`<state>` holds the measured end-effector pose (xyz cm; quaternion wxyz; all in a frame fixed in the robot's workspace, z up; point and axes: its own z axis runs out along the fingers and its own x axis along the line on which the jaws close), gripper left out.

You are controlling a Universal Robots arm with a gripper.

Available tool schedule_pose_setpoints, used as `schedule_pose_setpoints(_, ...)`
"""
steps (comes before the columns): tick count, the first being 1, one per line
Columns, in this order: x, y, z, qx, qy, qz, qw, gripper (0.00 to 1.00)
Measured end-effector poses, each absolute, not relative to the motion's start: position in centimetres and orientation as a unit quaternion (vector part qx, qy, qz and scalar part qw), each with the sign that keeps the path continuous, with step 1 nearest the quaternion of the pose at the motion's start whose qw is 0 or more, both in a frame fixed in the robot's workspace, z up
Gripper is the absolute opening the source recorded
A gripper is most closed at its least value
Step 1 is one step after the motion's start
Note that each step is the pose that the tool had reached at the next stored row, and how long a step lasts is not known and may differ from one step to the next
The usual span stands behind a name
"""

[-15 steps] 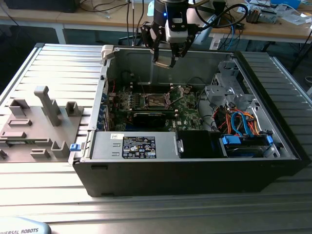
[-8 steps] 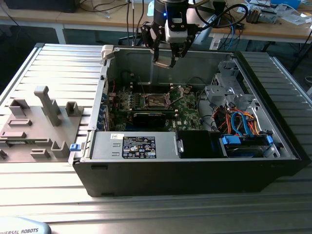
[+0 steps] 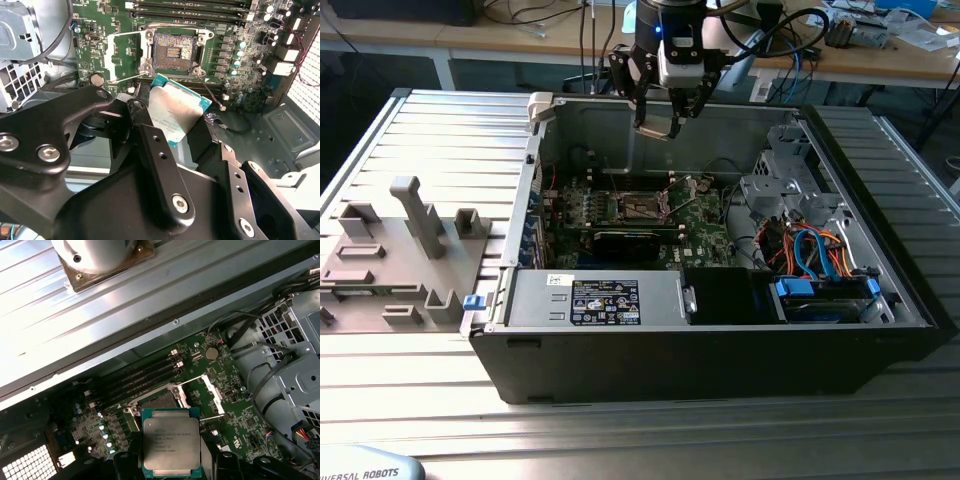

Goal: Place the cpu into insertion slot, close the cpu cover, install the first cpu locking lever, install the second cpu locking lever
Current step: 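Place the cpu into insertion slot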

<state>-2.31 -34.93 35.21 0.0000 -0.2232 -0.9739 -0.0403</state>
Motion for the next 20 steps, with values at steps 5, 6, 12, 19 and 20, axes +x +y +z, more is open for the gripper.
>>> schedule_pose_setpoints(5, -2.31, -34.93, 35.21, -0.226, -0.973, -0.04, 0.0, 0.54)
schedule_pose_setpoints(6, -2.31, -34.93, 35.21, -0.226, -0.973, -0.04, 0.0, 0.54)
schedule_pose_setpoints(12, -2.31, -34.93, 35.21, -0.23, -0.972, -0.04, 0.0, 0.54)
schedule_pose_setpoints(19, -2.31, -34.93, 35.21, -0.233, -0.972, -0.04, 0.0, 0.54)
schedule_pose_setpoints(20, -2.31, -34.93, 35.21, -0.234, -0.971, -0.04, 0.0, 0.54)
